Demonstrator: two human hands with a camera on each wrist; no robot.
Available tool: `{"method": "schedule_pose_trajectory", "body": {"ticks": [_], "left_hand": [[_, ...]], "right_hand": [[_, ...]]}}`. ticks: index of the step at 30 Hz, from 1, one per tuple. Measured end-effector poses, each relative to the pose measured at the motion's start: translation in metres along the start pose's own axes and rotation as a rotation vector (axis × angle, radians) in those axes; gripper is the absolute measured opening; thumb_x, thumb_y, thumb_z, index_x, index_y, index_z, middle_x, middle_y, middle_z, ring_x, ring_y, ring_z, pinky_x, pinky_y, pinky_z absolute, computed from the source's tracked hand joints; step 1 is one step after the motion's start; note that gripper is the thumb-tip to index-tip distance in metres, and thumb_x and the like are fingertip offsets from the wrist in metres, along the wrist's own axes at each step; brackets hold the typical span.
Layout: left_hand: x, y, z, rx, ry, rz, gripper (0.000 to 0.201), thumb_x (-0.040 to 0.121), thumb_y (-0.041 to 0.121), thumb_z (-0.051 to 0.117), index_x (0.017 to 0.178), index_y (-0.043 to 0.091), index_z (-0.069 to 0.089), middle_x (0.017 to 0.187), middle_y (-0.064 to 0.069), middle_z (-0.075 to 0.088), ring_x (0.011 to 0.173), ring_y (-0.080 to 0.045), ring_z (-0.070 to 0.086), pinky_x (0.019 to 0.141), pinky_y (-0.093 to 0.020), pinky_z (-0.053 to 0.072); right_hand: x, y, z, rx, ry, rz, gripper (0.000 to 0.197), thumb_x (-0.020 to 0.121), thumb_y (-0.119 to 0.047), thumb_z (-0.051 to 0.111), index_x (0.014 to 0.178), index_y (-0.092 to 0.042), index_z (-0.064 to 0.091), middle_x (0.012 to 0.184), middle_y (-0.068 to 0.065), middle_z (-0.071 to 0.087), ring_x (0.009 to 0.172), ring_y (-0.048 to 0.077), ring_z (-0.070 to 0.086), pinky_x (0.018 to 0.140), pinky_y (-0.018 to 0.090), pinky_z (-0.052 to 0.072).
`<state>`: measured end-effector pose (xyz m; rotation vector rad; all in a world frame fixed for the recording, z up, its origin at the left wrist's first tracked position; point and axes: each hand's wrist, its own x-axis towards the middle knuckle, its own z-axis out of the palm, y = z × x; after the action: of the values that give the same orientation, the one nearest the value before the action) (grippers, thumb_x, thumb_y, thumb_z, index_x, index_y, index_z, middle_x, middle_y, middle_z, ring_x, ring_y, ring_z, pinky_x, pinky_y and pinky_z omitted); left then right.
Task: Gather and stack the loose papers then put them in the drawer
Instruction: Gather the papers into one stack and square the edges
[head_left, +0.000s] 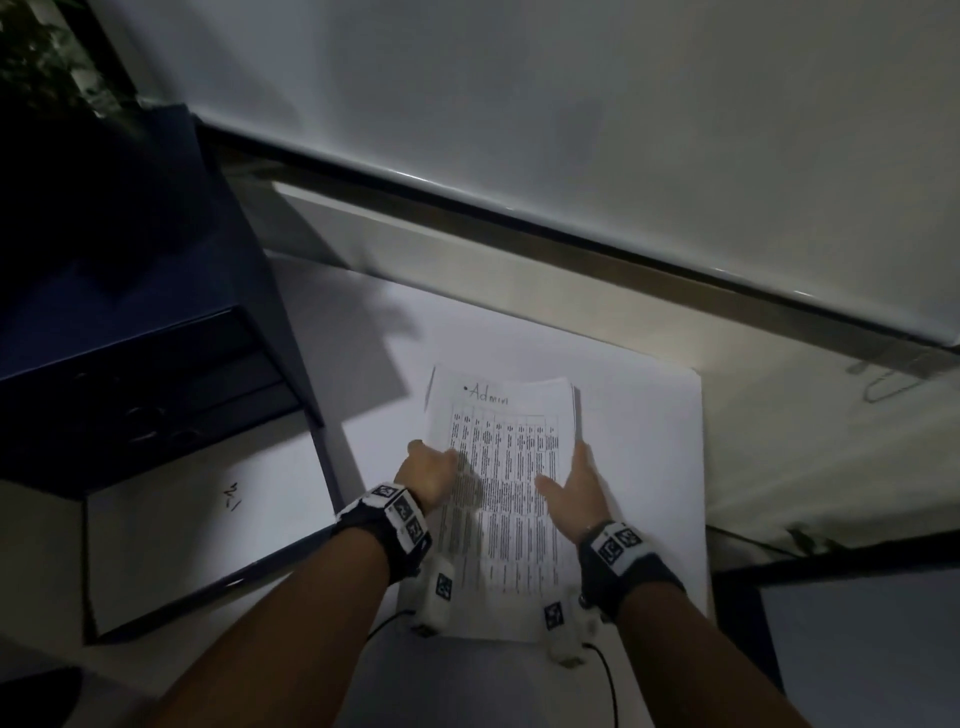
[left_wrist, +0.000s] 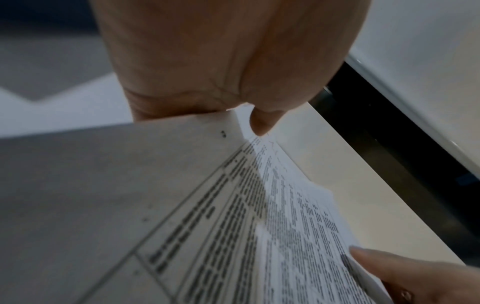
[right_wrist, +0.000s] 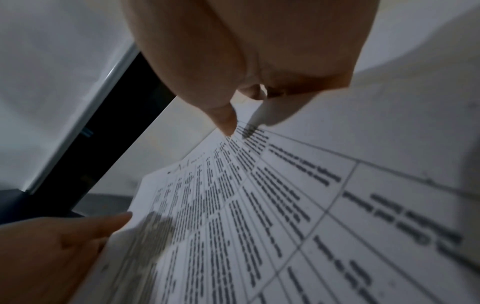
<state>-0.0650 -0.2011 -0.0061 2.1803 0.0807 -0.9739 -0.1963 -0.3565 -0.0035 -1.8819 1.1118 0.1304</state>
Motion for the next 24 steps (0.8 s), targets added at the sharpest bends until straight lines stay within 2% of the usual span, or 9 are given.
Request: {"method": "schedule_pose_trajectory", "body": {"ticks": [4,8,10,12,15,18,20,22,24], "left_hand": [[-0.013,0.002,0.004,0.015,0.019,0.071,0.053,0.102,0.036,0.037,0.135,-0.006,0.034,0.126,-0.020,0.056,0.101,-0.030,0.057,0.081,-0.030,0.039],[-0.017,0.004,0.005,0.016,0.049,0.106,0.042,0.105,0.033,0.031,0.127,-0.002,0.037,0.123,-0.021,0.057,0.100,-0.032,0.056,0.079,-0.030,0.036],[-0.016,0.002,0.005,0.016,0.079,0.138,0.029,0.104,0.031,0.033,0.112,0.004,0.038,0.116,-0.021,0.061,0.094,-0.033,0.059,0.075,-0.033,0.040],[-0.015,-0.002,0.003,0.016,0.119,0.181,0.019,0.103,0.028,0.035,0.102,0.009,0.037,0.108,-0.019,0.064,0.083,-0.030,0.058,0.070,-0.034,0.043],[-0.026,-0.002,-0.004,0.003,0.210,0.288,0.016,0.103,0.029,0.036,0.095,0.014,0.037,0.093,-0.010,0.066,0.070,-0.024,0.057,0.062,-0.032,0.045],[-0.047,0.017,-0.020,-0.087,0.329,0.511,0.017,0.104,0.030,0.035,0.097,0.015,0.039,0.075,0.002,0.060,0.063,-0.022,0.060,0.054,-0.029,0.044],[-0.065,0.036,-0.034,-0.210,0.407,0.661,0.013,0.105,0.026,0.037,0.104,0.014,0.043,0.075,0.009,0.058,0.062,-0.005,0.059,0.052,-0.021,0.043],[-0.079,0.045,-0.043,-0.319,0.423,0.759,0.008,0.104,0.019,0.039,0.110,0.018,0.045,0.085,0.017,0.057,0.072,0.008,0.059,0.057,-0.006,0.043],[-0.084,0.044,-0.046,-0.390,0.345,0.792,0.025,0.102,0.015,0.044,0.114,0.037,0.043,0.100,0.024,0.058,0.086,0.011,0.059,0.068,0.000,0.043]], "right_hand": [[-0.001,-0.007,-0.005,-0.062,-0.003,0.034,0.069,0.102,-0.021,0.047,0.158,-0.014,0.007,0.162,0.012,0.023,0.121,0.029,0.057,0.096,0.035,0.050],[0.004,-0.003,-0.002,-0.004,0.099,0.068,0.048,0.102,-0.020,0.044,0.148,-0.013,0.030,0.125,0.008,0.059,0.080,0.024,0.068,0.076,0.043,0.061],[0.003,-0.001,0.000,0.050,0.133,0.091,0.046,0.102,-0.022,0.046,0.146,-0.012,0.039,0.115,0.004,0.062,0.079,0.021,0.067,0.074,0.039,0.060],[-0.002,-0.001,0.001,0.089,0.135,0.092,0.043,0.101,-0.025,0.049,0.141,-0.009,0.046,0.123,0.007,0.063,0.081,0.016,0.061,0.076,0.033,0.057],[-0.013,-0.008,-0.007,0.183,0.137,0.021,0.035,0.102,-0.025,0.049,0.133,-0.009,0.053,0.108,0.003,0.064,0.079,0.012,0.058,0.064,0.022,0.049],[-0.027,-0.028,-0.024,0.309,0.255,-0.206,0.017,0.101,-0.024,0.050,0.116,-0.018,0.057,0.106,-0.003,0.067,0.098,0.019,0.066,0.085,0.038,0.056],[-0.040,-0.048,-0.037,0.422,0.321,-0.345,0.013,0.101,-0.021,0.052,0.113,-0.021,0.056,0.107,-0.007,0.068,0.101,0.013,0.066,0.087,0.035,0.055],[-0.052,-0.065,-0.047,0.546,0.356,-0.441,0.016,0.099,-0.015,0.056,0.110,-0.026,0.056,0.106,-0.013,0.068,0.096,-0.002,0.066,0.080,0.021,0.056],[-0.057,-0.070,-0.048,0.620,0.342,-0.461,0.026,0.093,-0.007,0.065,0.110,-0.026,0.058,0.104,-0.017,0.067,0.088,-0.013,0.065,0.071,0.010,0.054]]}}
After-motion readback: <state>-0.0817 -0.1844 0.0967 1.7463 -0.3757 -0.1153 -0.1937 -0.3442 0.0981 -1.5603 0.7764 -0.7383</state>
